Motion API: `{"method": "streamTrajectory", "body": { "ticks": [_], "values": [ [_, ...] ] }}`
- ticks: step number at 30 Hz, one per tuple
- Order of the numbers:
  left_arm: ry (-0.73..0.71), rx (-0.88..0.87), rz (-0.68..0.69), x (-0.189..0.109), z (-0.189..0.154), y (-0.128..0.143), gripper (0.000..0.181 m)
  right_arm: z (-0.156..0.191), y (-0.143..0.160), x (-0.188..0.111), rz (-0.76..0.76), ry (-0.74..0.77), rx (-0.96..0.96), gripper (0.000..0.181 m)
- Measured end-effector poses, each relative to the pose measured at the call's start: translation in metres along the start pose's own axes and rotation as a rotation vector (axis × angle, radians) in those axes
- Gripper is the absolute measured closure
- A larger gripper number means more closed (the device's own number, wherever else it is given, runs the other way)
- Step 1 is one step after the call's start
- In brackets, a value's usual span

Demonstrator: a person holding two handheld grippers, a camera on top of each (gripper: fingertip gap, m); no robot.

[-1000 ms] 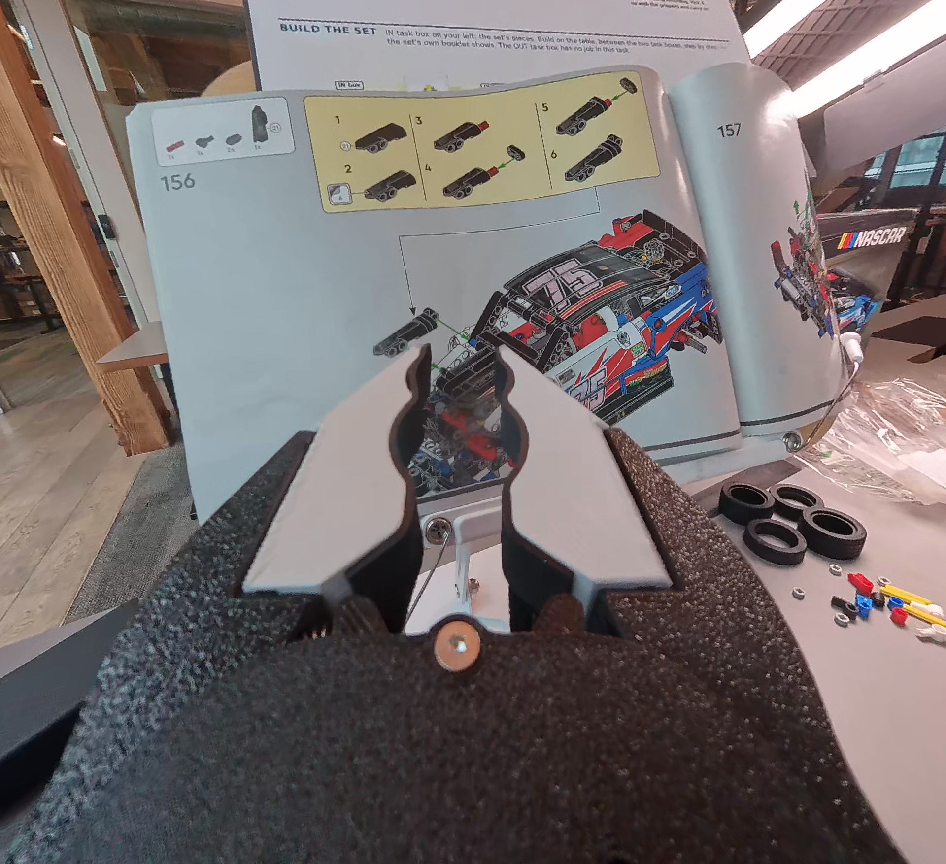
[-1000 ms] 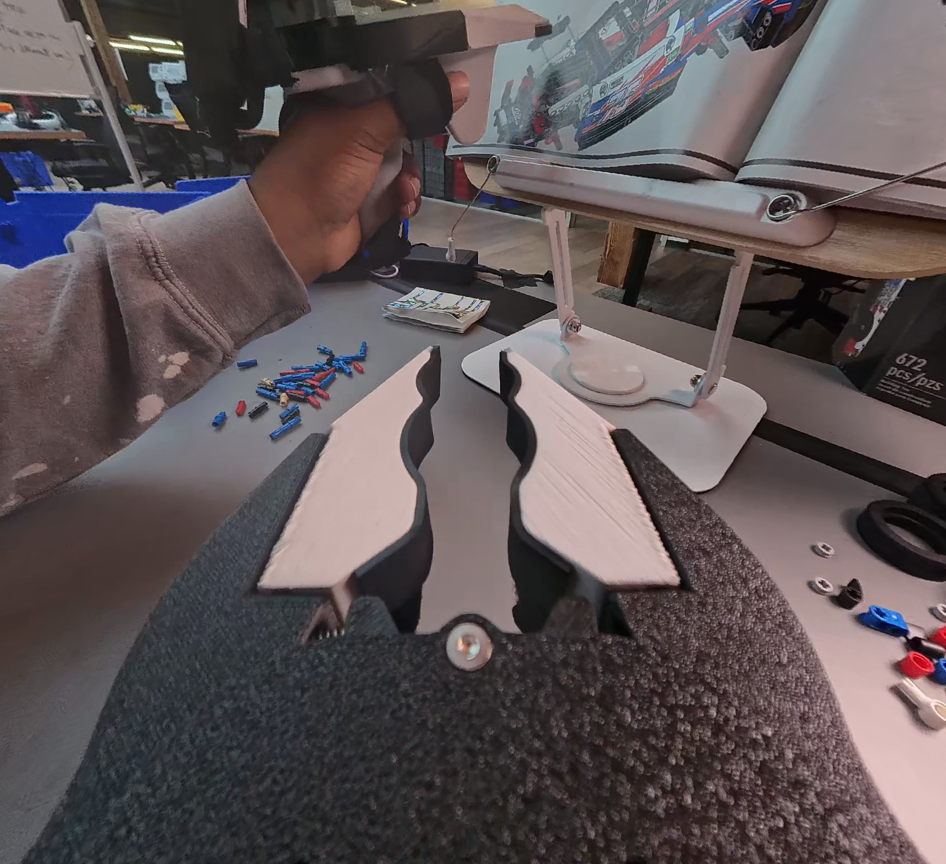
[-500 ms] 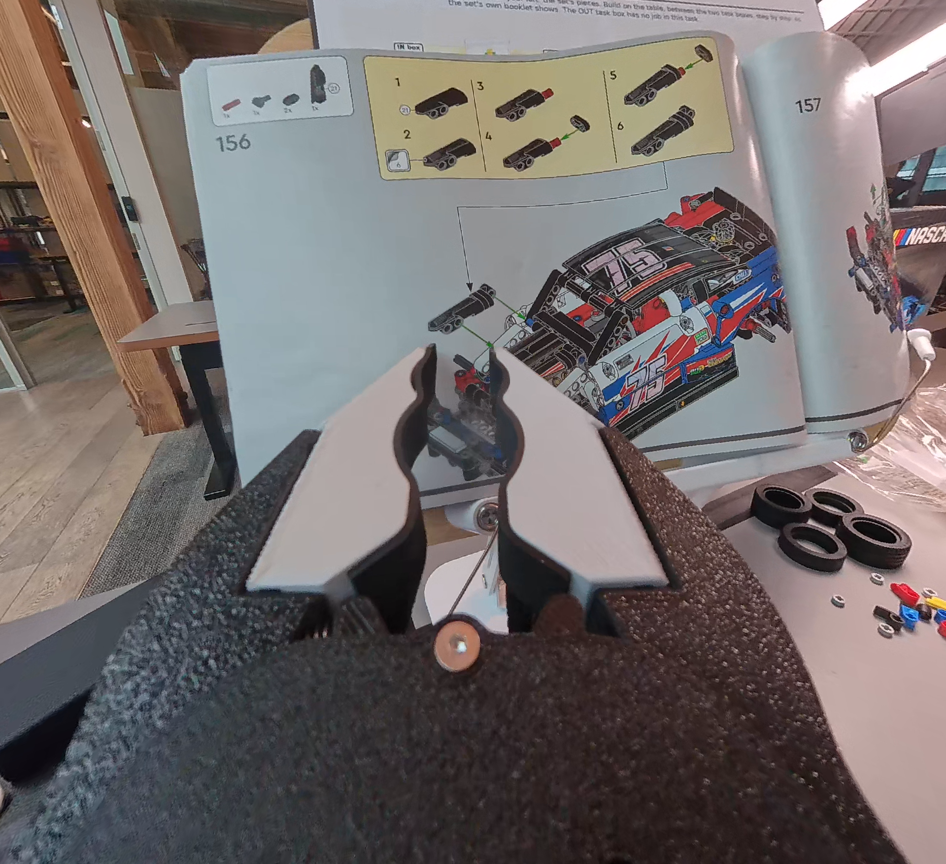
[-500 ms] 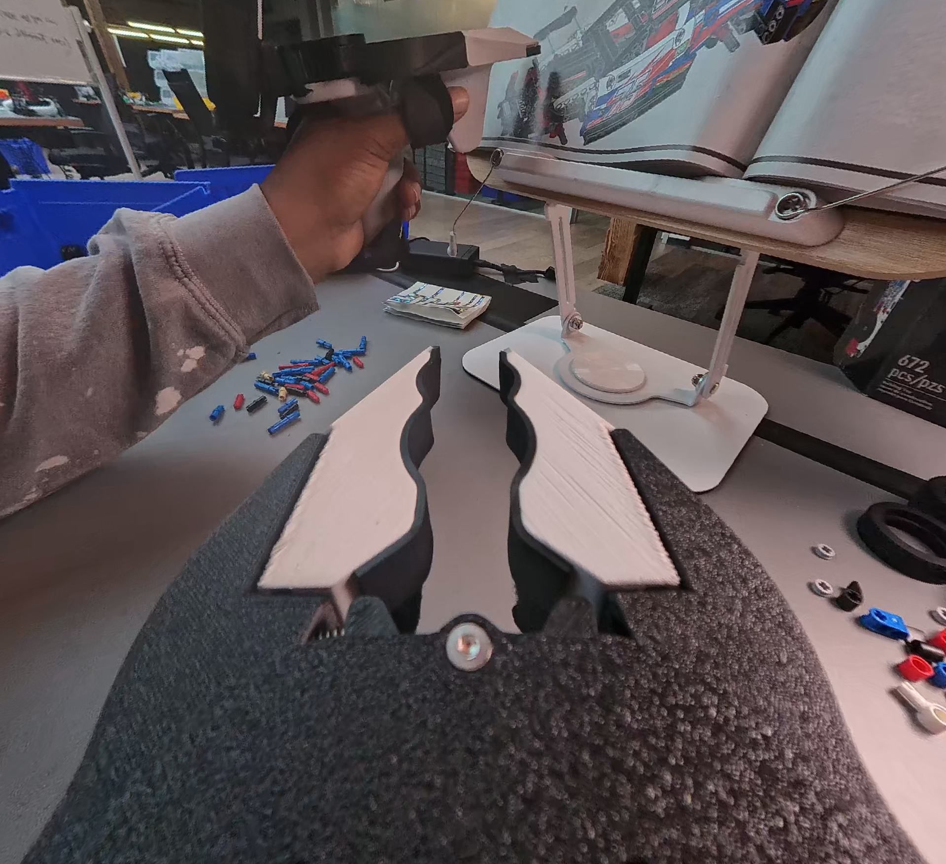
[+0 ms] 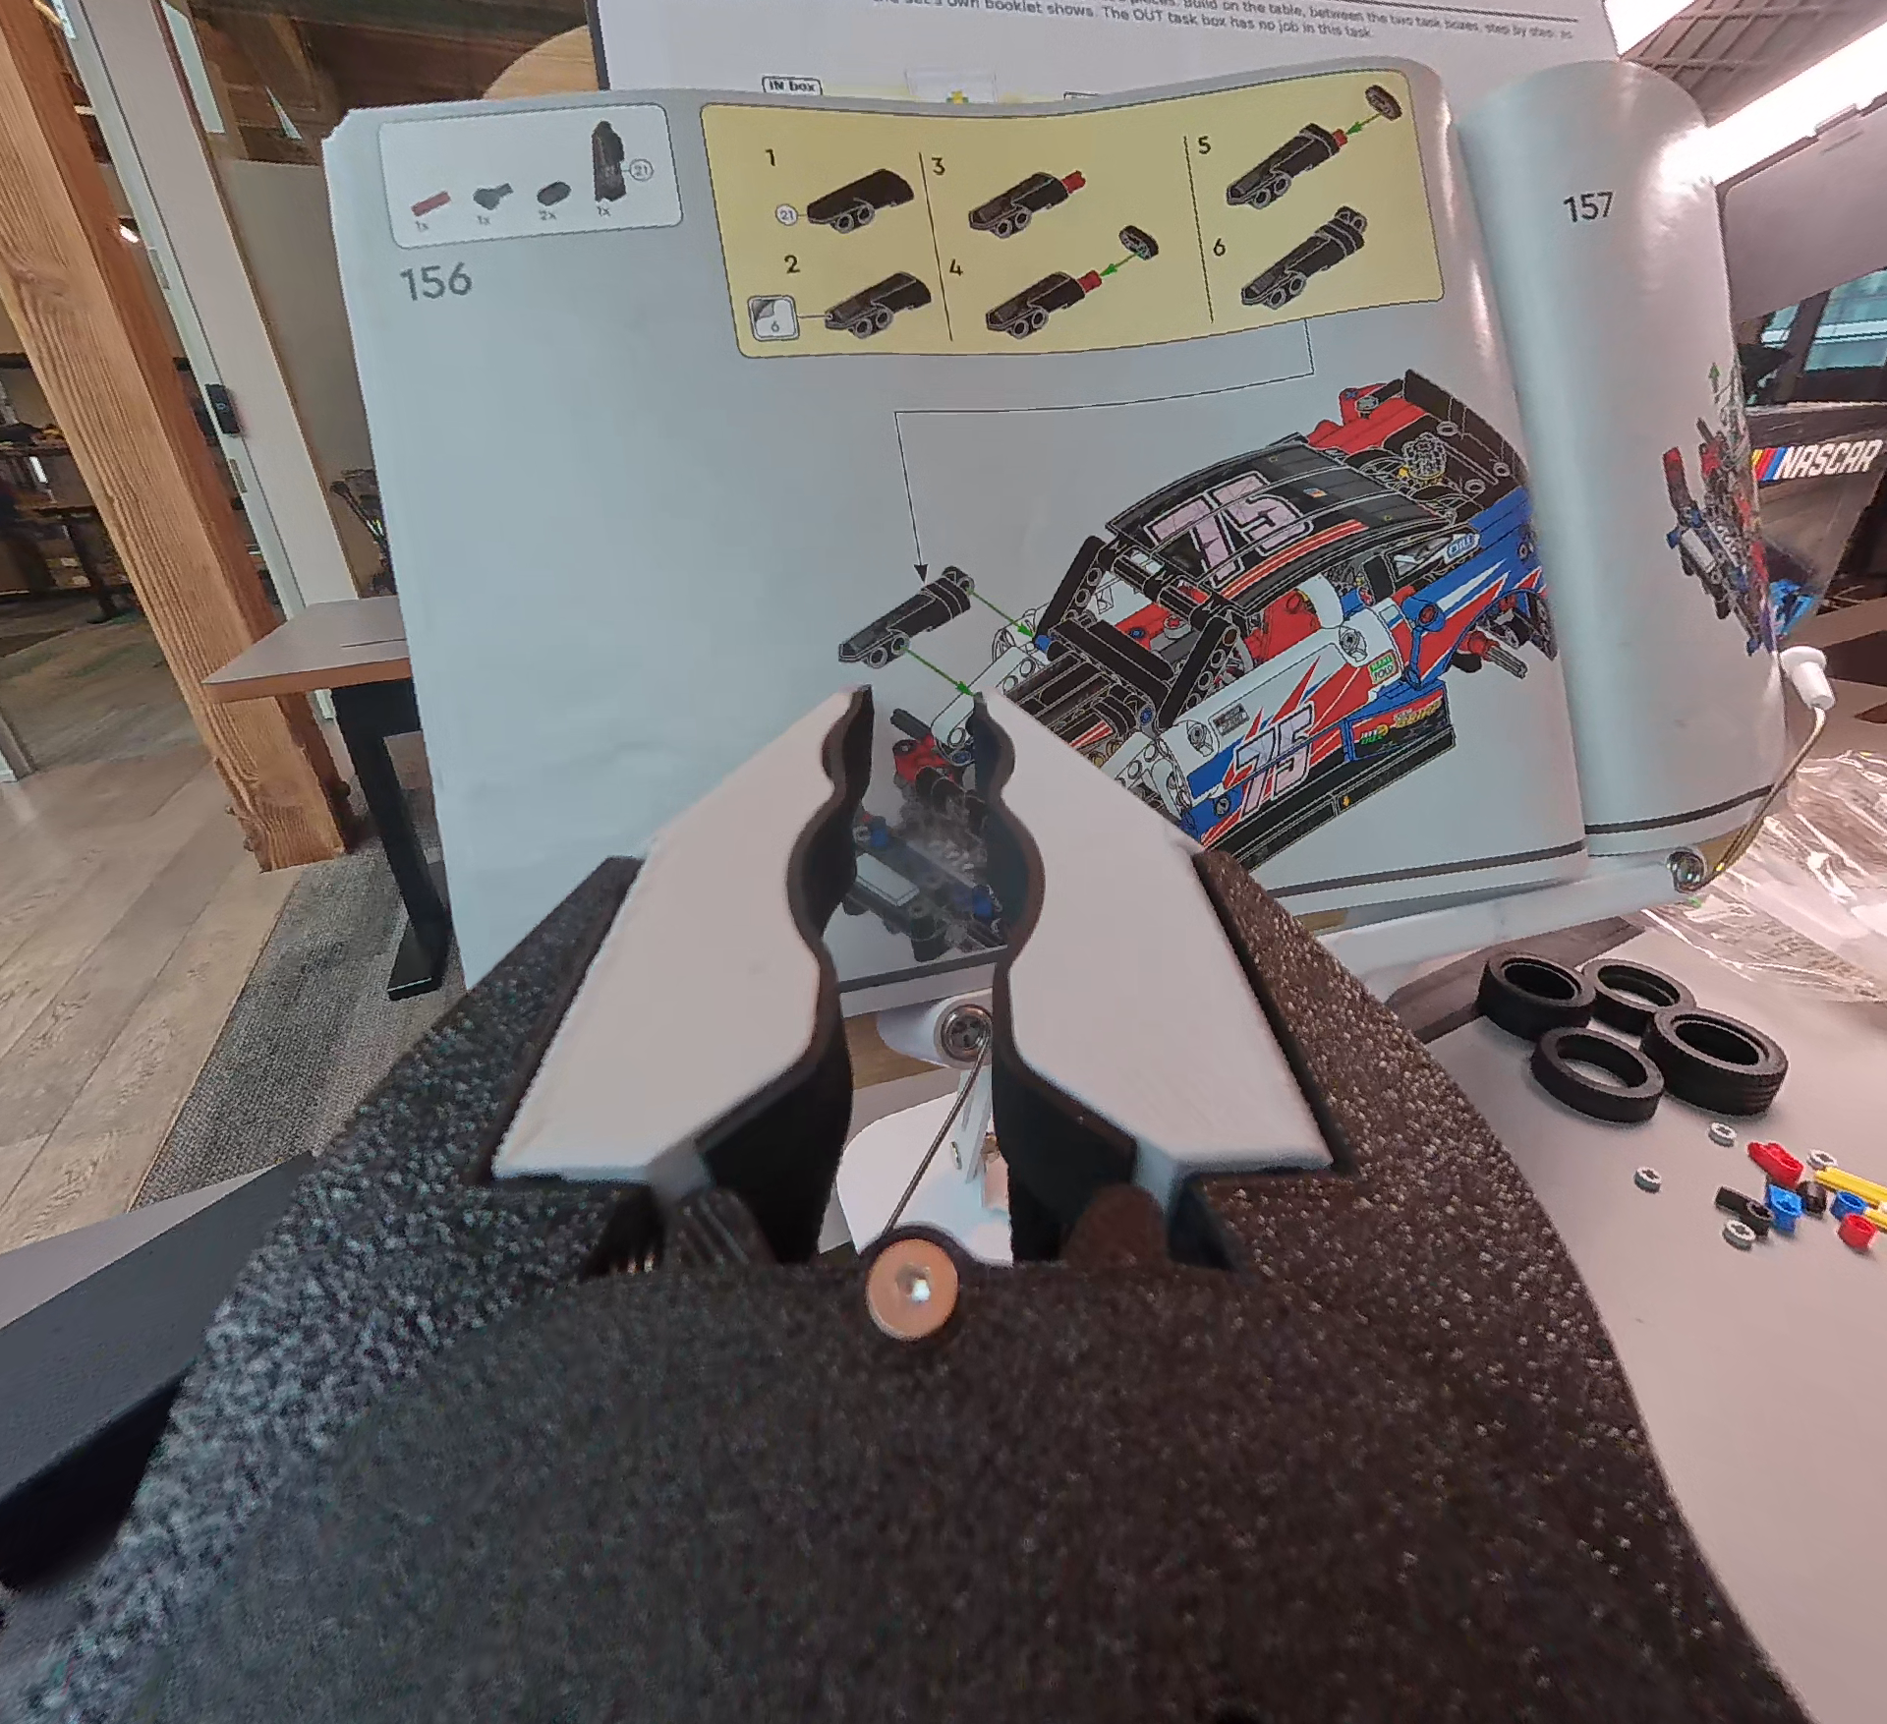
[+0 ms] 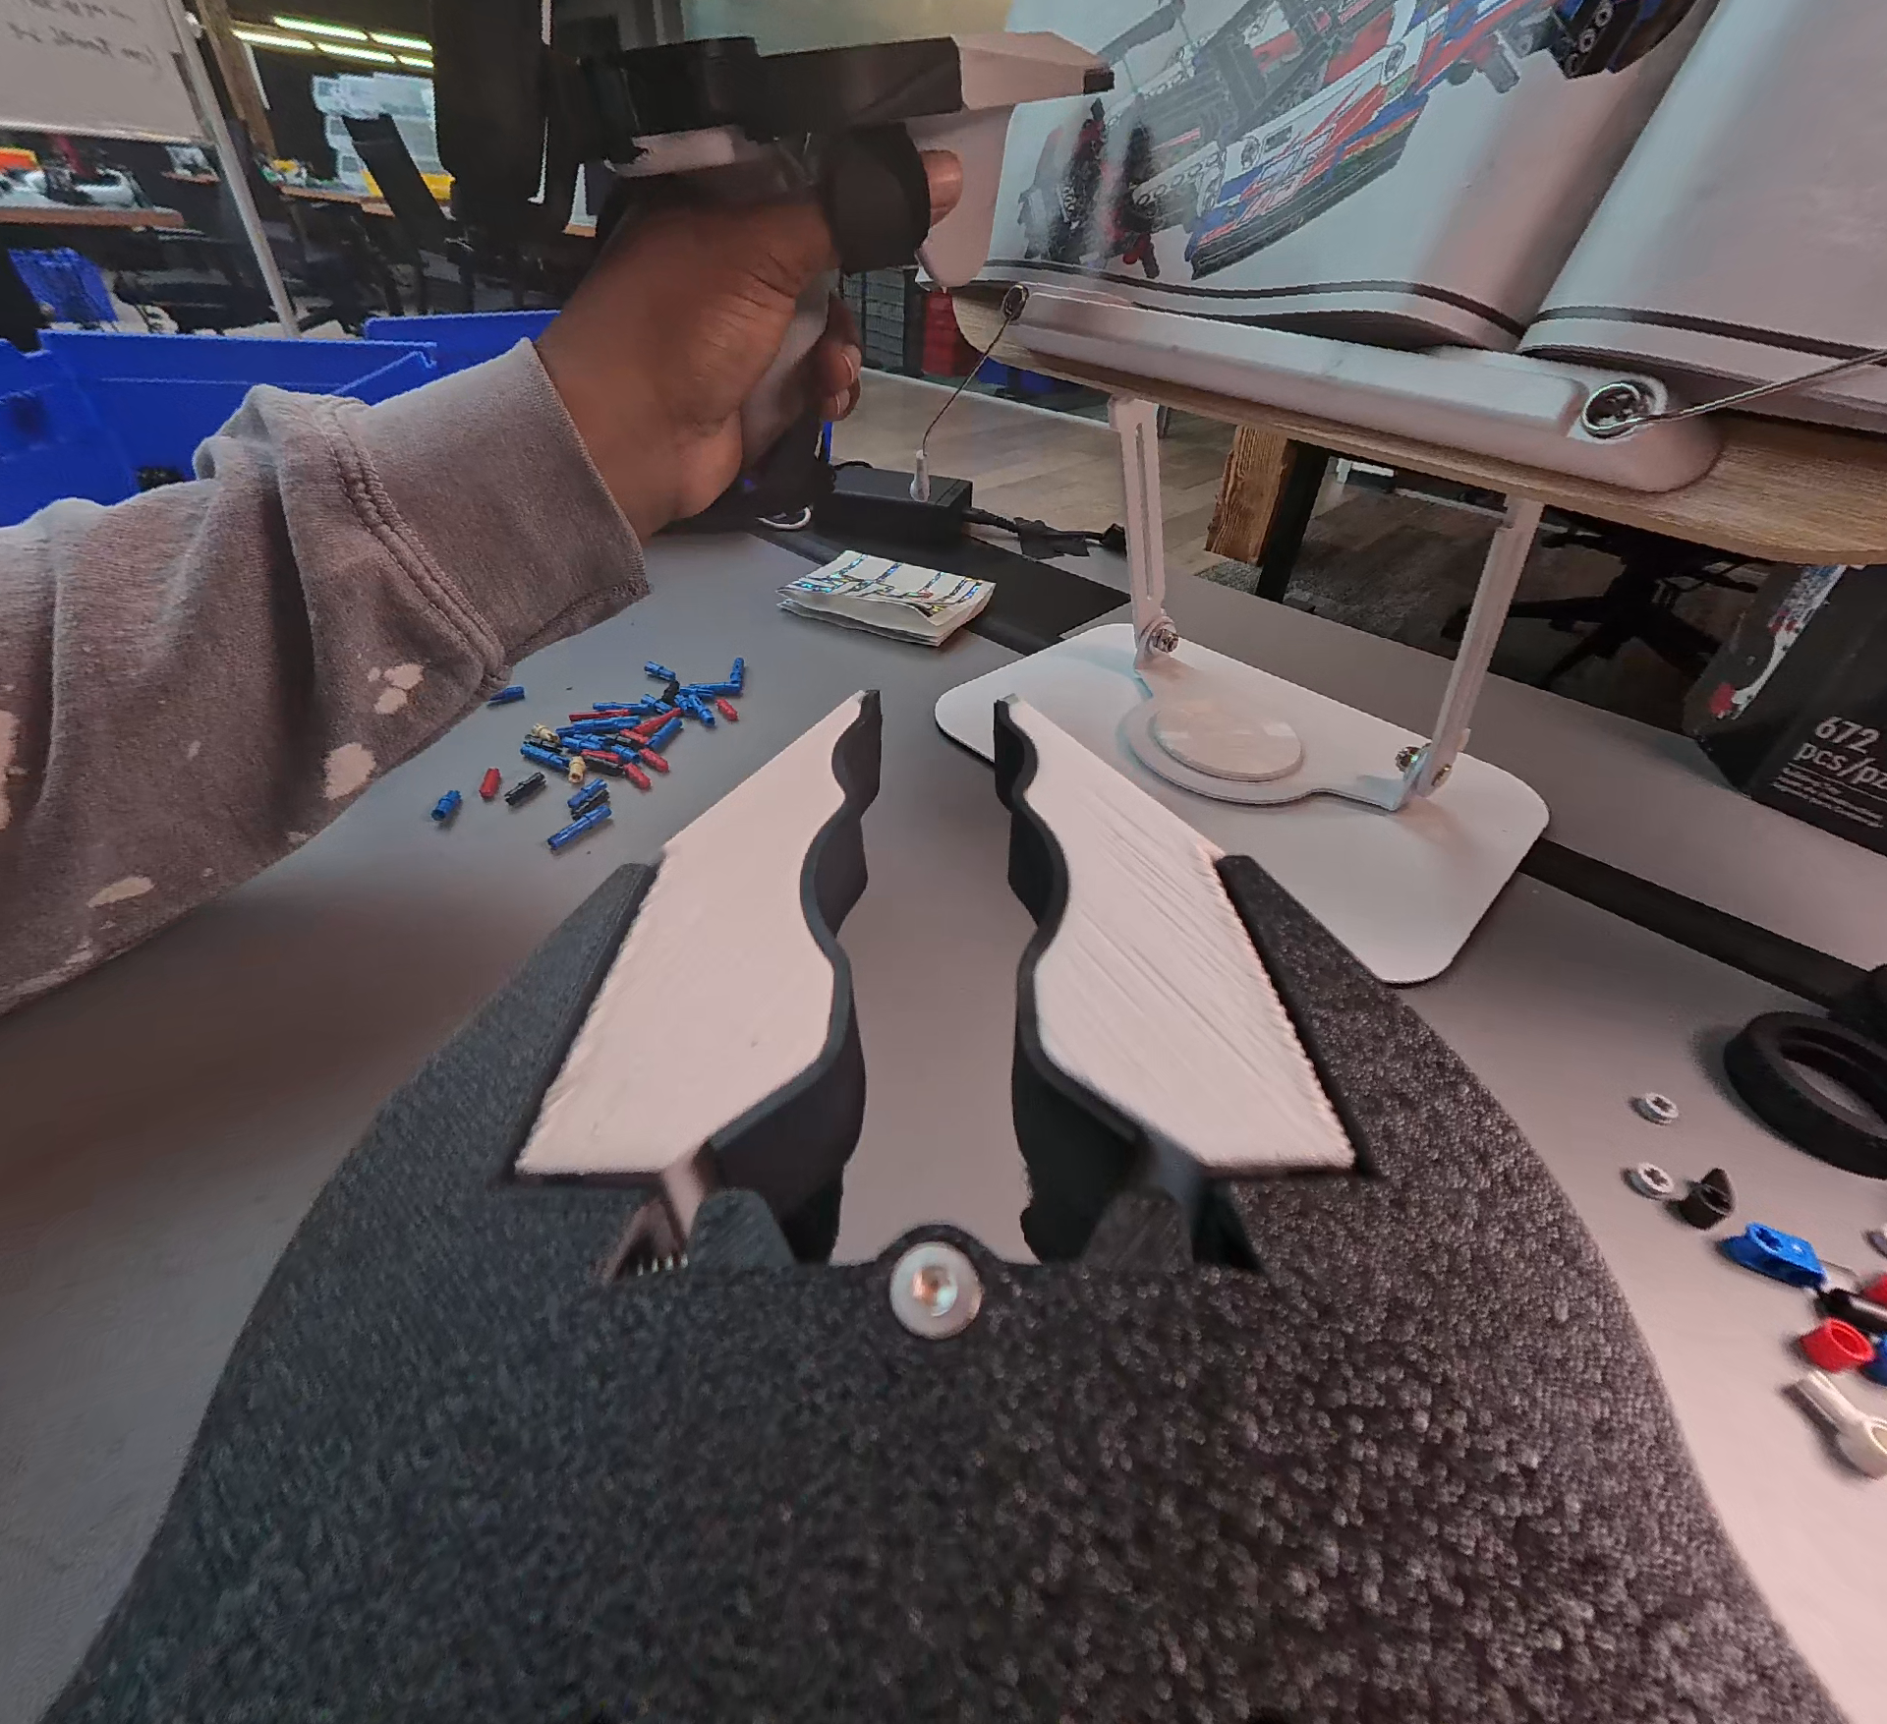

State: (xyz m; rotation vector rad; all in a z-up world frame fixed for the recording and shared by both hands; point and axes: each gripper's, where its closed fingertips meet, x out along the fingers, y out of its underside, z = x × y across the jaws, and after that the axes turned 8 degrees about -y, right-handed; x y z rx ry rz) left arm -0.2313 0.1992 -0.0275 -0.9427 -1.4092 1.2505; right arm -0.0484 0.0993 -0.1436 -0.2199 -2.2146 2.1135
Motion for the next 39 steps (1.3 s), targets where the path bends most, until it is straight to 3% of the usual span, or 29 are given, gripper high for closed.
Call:
{"method": "streamTrajectory", "body": {
  "ticks": [15, 23, 33, 36, 39],
  "values": [
    [0.006, 0.005, -0.001, 0.001, -0.004, 0.0, 0.162, 0.002, 0.002, 0.0, 0.012, -0.013, -0.006, 0.161],
    [-0.005, -0.005, -0.005, -0.001, 0.003, -0.004, 0.179, 0.001, 0.002, 0.0, 0.011, -0.013, 0.006, 0.161],
    [-0.025, 0.007, -0.001, 0.001, 0.007, -0.002, 0.181, 0.003, 0.002, 0.001, 0.015, -0.018, -0.002, 0.162],
    [-0.039, 0.0, 0.001, 0.002, 0.011, -0.001, 0.175, 0.003, 0.003, 0.001, 0.017, -0.02, 0.0, 0.162],
    [-0.068, -0.017, -0.023, 0.001, 0.017, -0.003, 0.149, 0.003, 0.003, 0.001, 0.017, -0.021, 0.001, 0.163]
  ]
}}
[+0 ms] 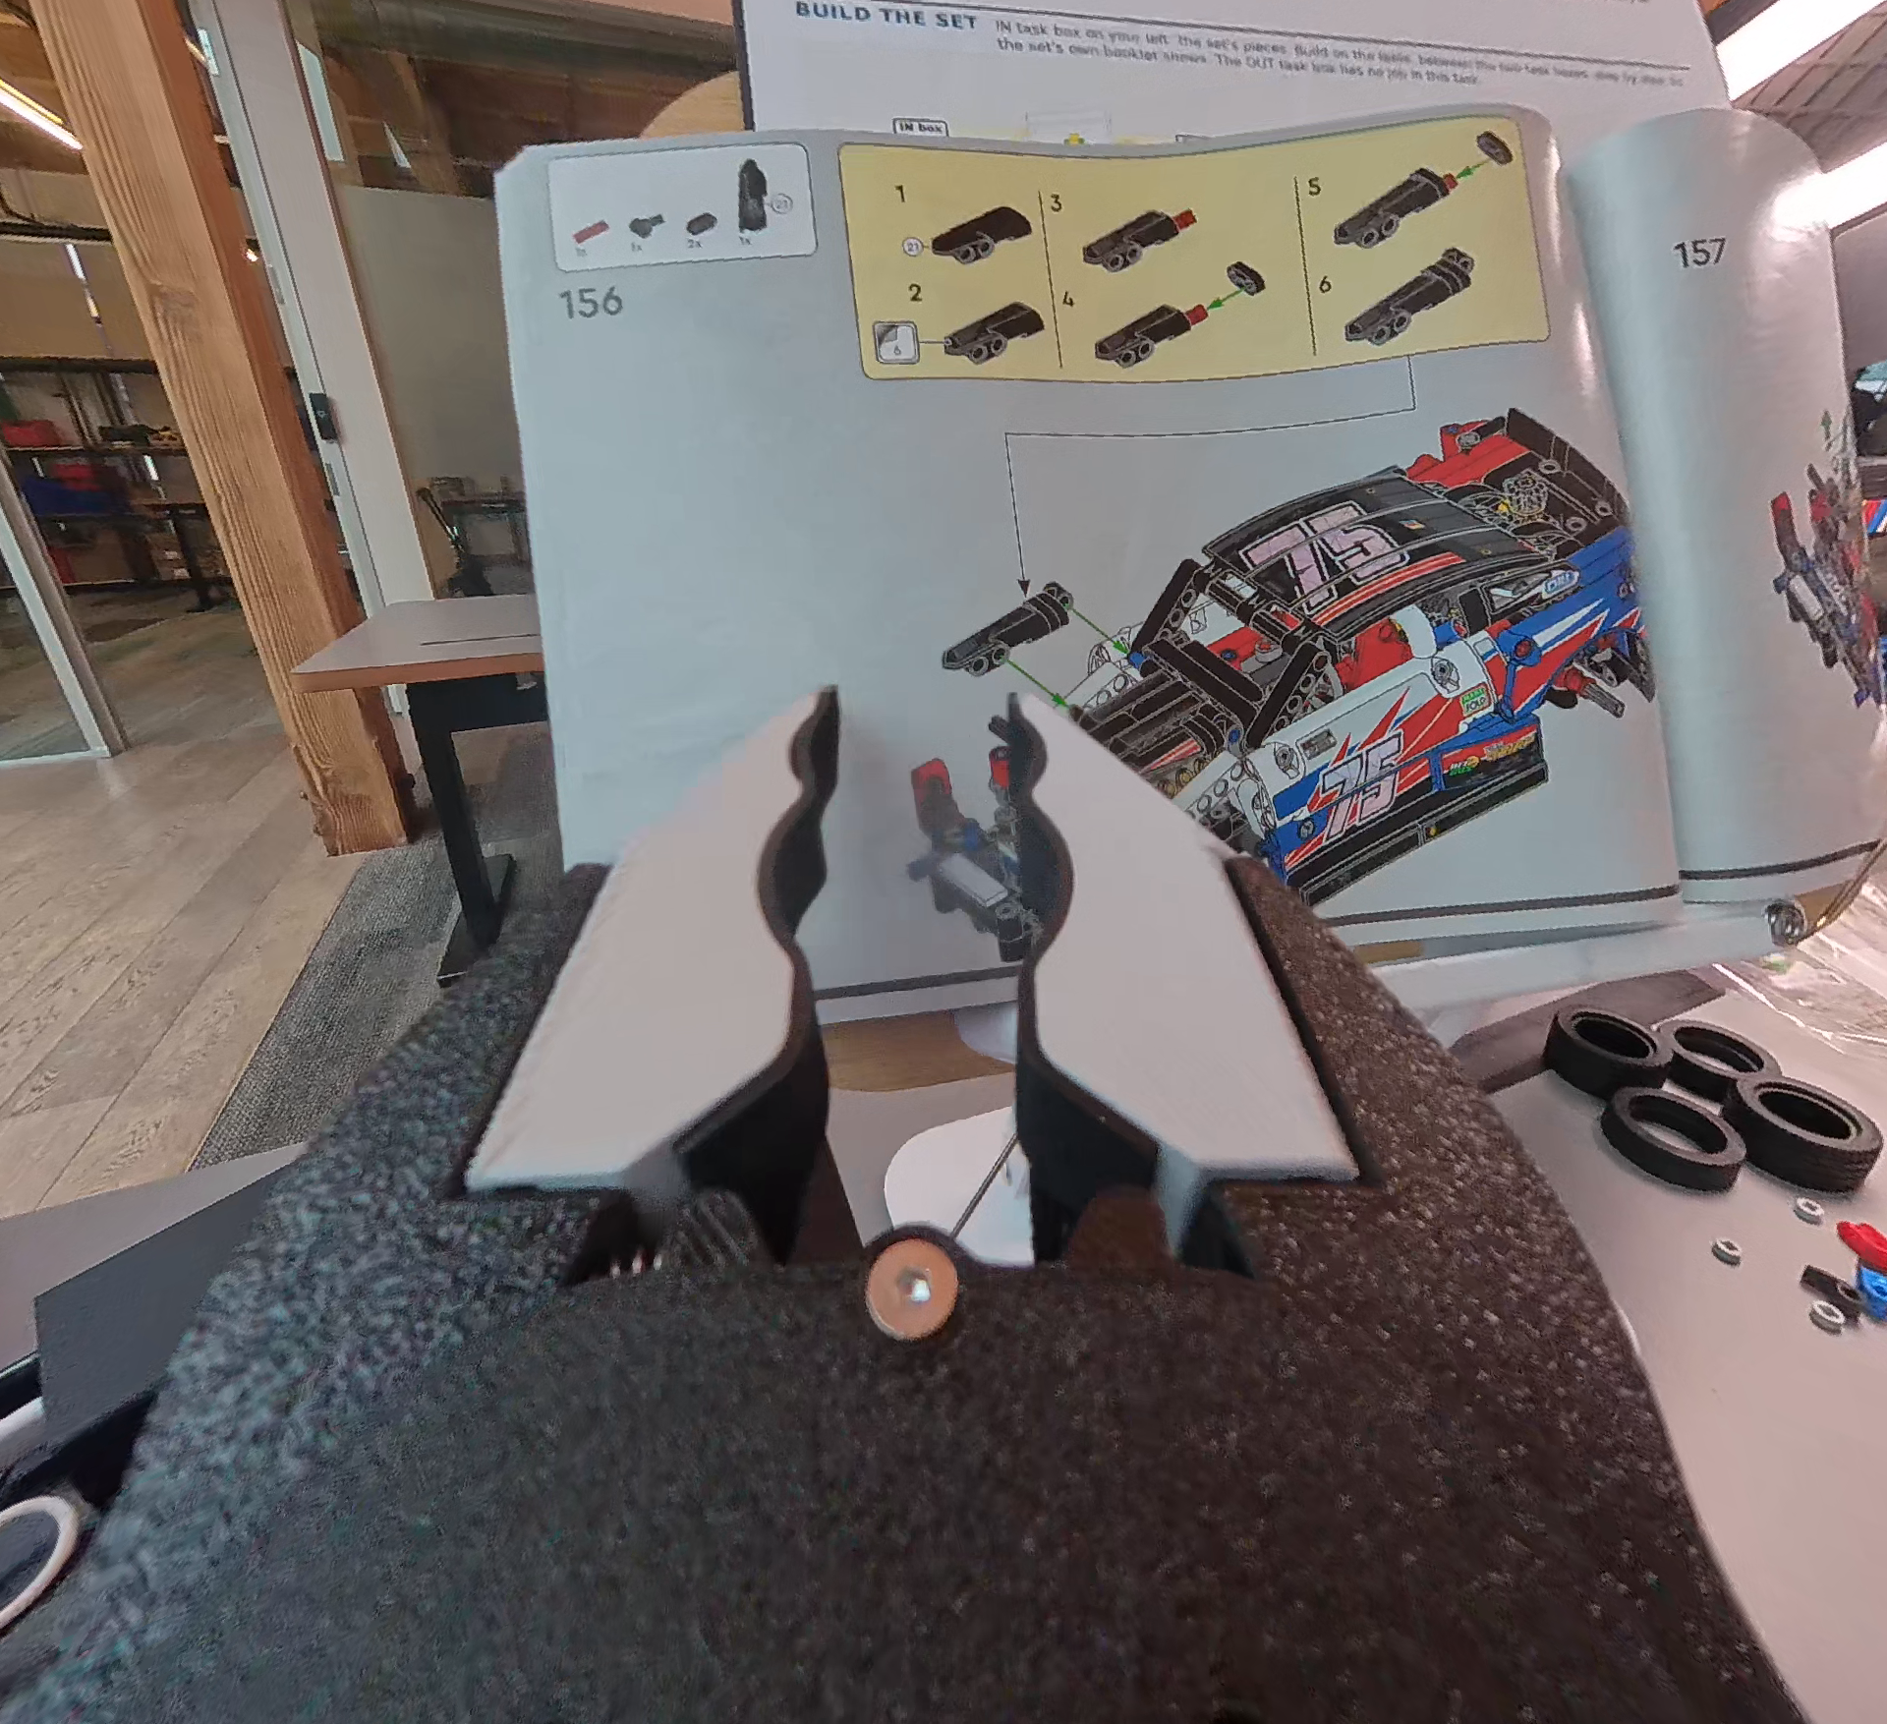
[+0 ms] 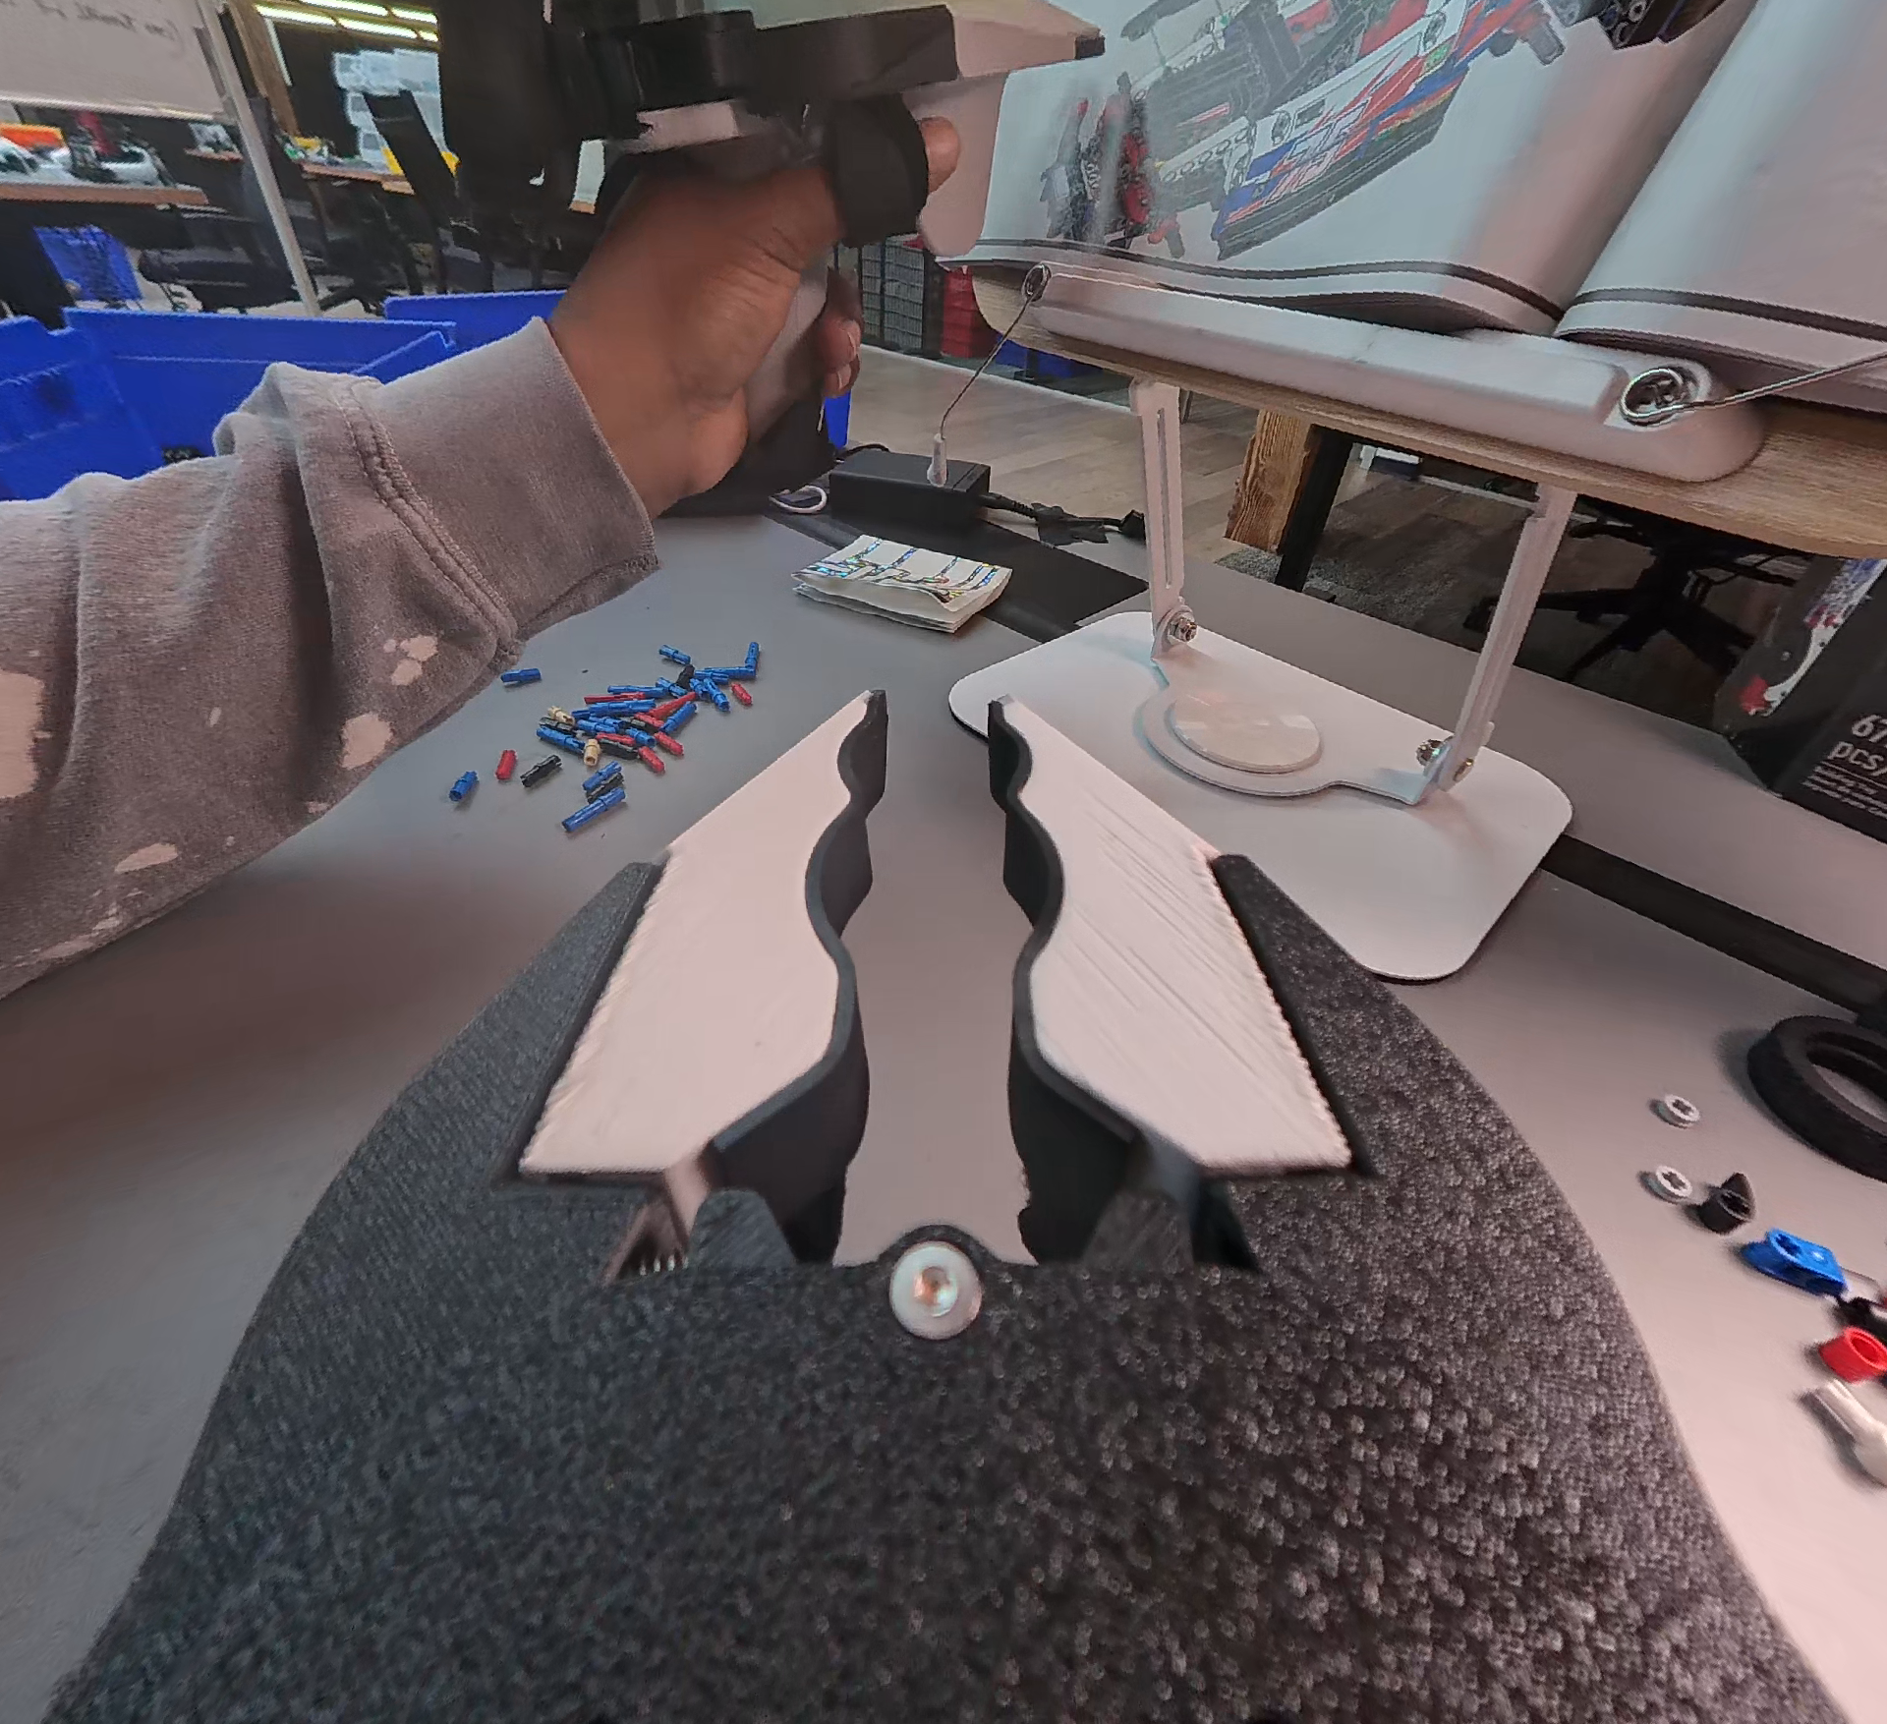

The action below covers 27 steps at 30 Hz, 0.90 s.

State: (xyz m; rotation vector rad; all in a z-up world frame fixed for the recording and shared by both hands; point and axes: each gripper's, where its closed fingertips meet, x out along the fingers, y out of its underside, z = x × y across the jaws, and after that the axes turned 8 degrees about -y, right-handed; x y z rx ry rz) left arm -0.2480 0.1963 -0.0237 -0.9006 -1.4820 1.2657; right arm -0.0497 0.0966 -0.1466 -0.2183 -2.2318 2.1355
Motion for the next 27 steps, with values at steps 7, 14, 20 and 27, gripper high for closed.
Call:
{"method": "streamTrajectory", "body": {
  "ticks": [7, 14, 20, 27],
  "values": [
    [0.042, -0.009, -0.002, 0.001, -0.011, 0.003, 0.093, 0.002, 0.001, 0.001, 0.007, -0.007, -0.01, 0.164],
    [0.016, 0.12, 0.041, 0.006, -0.022, 0.02, 0.093, 0.003, 0.001, 0.001, 0.009, -0.011, -0.012, 0.166],
    [-0.016, 0.148, 0.048, 0.006, -0.018, 0.024, 0.105, 0.004, 0.002, 0.002, 0.016, -0.014, -0.018, 0.166],
    [-0.014, 0.157, 0.056, 0.005, -0.021, 0.026, 0.125, 0.005, 0.003, 0.003, 0.024, -0.017, -0.024, 0.167]
  ]
}}
